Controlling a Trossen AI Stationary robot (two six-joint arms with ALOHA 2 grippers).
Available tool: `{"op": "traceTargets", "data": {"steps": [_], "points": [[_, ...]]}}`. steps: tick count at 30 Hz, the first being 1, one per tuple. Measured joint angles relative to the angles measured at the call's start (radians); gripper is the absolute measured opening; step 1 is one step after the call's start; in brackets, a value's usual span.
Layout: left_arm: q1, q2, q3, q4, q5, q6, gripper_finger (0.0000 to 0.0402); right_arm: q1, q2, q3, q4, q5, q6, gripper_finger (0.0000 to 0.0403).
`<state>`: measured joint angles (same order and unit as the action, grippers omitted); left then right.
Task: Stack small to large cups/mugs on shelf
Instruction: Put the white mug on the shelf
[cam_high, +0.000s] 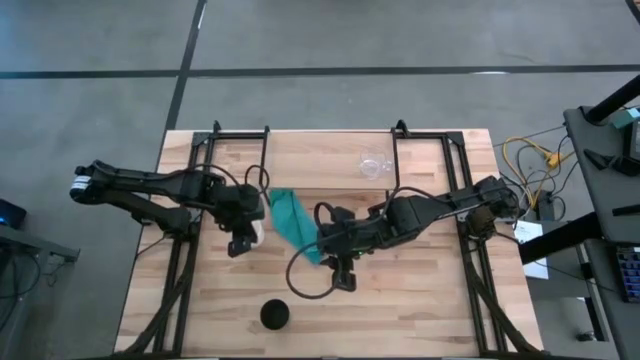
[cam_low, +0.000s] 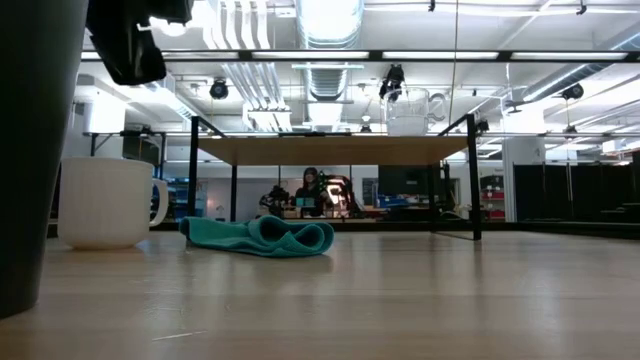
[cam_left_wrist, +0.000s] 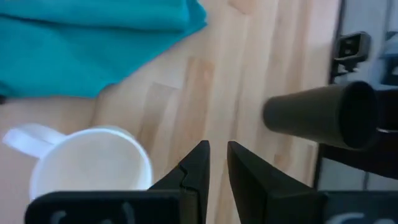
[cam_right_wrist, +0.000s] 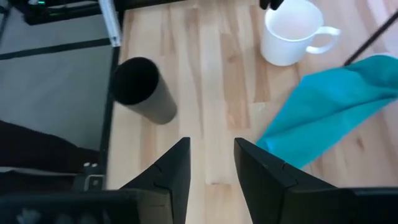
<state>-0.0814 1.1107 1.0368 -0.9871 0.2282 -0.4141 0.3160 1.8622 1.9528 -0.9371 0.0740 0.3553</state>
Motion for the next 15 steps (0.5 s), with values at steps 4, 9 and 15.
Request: {"op": "traceTargets", "data": {"steps": [4,9,15], "points": [[0.001,0.000,-0.020,-0.007,-0.080,-0.026,0.0042,-0.005,0.000,-0.005,0.000,0.024,0.000,0.0119],[0.000,0.015,-0.037,-0.096,-0.164,-0.180,0.0042,-0.009,0.000,-0.014,0.000,0.033,0.000,0.0119],[-0.001,0.028,-0.048,-0.112,-0.184,-0.257,0.0042,-0.011,0.000,-0.028,0.000,0.033,-0.016,0.0119]]}}
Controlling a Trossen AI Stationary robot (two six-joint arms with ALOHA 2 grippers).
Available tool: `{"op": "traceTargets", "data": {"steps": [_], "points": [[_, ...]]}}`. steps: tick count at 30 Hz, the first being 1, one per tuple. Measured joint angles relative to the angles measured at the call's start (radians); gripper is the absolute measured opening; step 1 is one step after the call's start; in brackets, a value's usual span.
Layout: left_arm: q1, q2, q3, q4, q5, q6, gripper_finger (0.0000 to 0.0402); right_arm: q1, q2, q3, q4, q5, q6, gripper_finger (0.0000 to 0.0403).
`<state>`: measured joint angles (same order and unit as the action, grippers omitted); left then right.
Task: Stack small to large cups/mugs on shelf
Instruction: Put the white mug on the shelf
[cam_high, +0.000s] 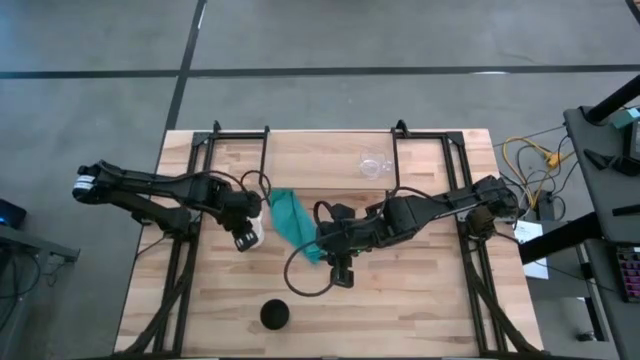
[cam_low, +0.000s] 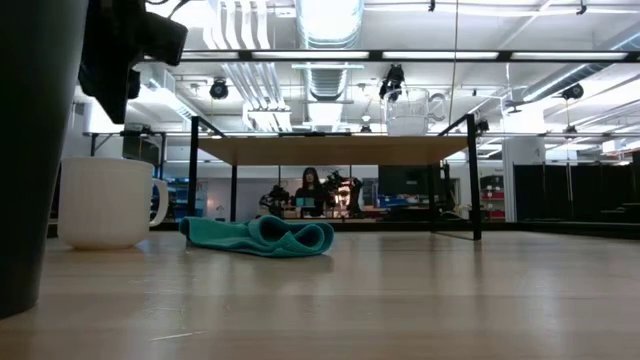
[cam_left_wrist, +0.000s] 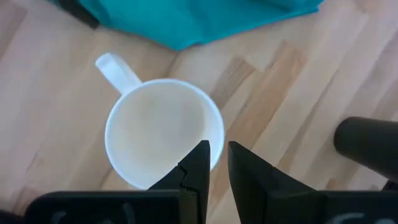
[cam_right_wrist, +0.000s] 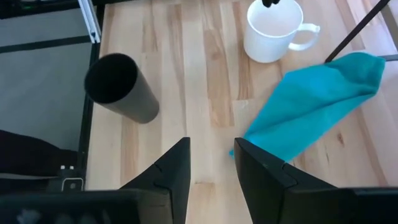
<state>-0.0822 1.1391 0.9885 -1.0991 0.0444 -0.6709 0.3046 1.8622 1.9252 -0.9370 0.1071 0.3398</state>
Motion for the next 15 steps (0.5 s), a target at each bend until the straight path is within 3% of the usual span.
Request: {"op": "traceTargets", "data": {"steps": [15], "points": [[-0.050,0.199,0.001,0.026,0.012,-0.029,0.0042,-0.002,0.000,-0.020,0.000,0.000,0.000,0.0119]]}}
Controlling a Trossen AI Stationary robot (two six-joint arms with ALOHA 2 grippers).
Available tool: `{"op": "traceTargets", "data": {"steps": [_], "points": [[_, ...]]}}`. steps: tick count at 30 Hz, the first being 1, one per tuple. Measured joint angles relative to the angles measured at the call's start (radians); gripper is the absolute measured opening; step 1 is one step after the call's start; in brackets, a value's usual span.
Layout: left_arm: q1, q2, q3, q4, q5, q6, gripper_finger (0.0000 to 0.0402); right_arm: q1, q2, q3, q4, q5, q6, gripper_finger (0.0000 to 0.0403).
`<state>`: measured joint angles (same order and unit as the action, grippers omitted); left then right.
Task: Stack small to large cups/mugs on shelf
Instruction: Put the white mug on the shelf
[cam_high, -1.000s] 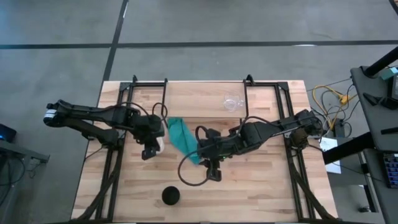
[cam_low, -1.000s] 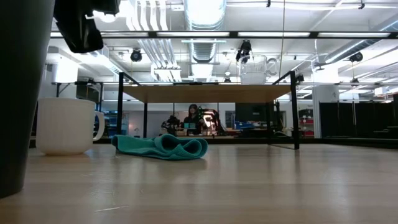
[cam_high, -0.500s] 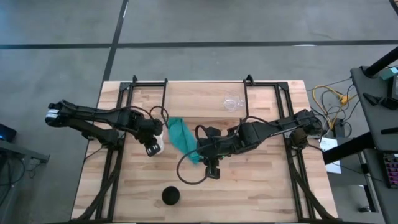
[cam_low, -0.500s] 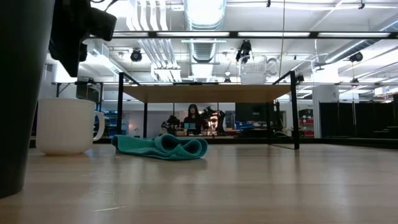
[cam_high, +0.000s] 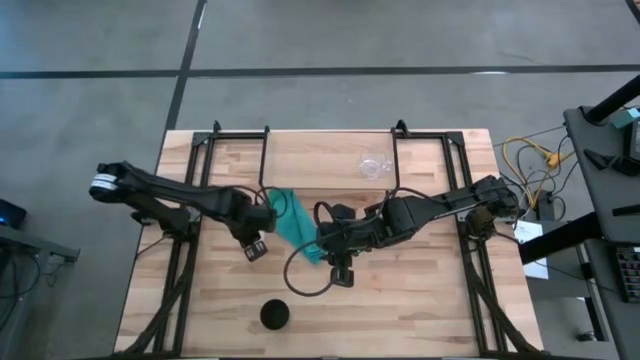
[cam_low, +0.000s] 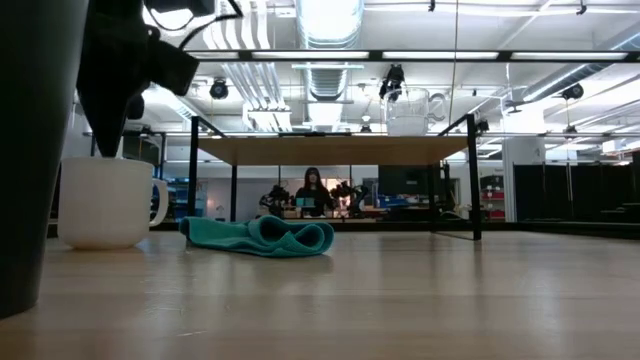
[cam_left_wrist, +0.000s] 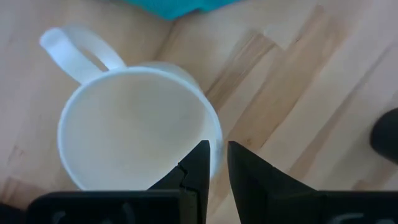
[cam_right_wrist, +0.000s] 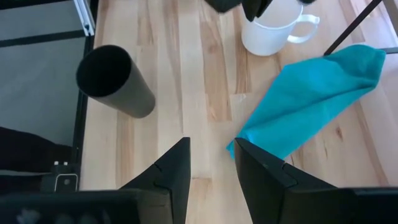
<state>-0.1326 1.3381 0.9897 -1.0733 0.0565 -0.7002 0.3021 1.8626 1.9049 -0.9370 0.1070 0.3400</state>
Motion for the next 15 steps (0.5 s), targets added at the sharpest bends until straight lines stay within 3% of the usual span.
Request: {"op": "traceTargets", "data": {"steps": [15], "points": [[0.000,0.056,0.009,0.068,-0.005,0.007,0.0042,-0.002,0.000,0.000,0.000,0.000,-0.004,0.0118]]}}
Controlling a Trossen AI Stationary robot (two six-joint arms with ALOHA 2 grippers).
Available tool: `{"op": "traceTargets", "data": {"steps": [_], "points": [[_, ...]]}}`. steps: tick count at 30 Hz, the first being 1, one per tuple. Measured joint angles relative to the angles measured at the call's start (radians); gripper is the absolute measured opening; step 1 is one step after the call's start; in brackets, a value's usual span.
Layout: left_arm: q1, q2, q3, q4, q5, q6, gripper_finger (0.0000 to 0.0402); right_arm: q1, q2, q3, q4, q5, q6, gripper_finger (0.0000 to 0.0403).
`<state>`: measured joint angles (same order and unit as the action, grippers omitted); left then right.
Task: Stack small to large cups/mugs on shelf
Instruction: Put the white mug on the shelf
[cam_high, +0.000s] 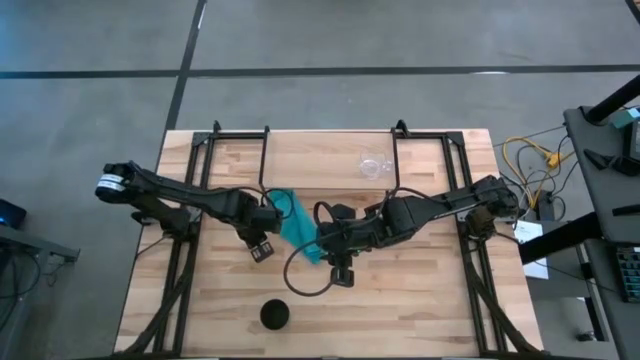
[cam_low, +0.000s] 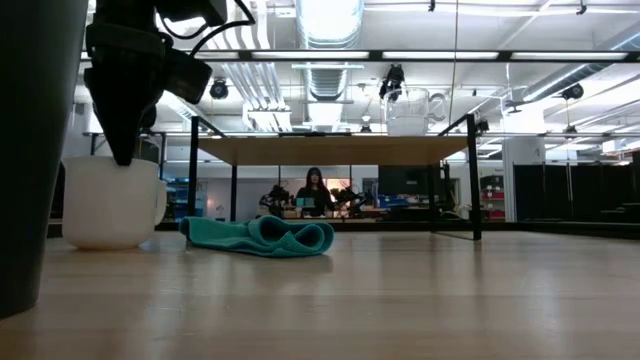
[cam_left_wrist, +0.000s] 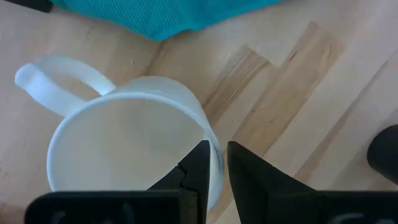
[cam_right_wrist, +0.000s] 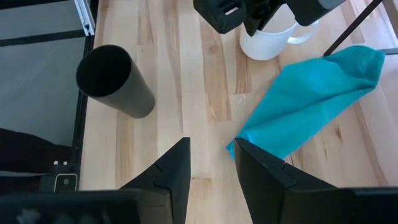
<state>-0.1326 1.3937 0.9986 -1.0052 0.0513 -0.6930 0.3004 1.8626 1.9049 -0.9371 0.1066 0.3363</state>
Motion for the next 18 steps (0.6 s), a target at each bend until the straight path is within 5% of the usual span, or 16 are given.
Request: {"op": "traceTargets", "data": {"steps": [18], "points": [[0.000,0.037,0.001,0.002,-0.004,0.000,0.0031,0.000,0.000,0.000,-0.001,0.000,0.000,0.0118]]}}
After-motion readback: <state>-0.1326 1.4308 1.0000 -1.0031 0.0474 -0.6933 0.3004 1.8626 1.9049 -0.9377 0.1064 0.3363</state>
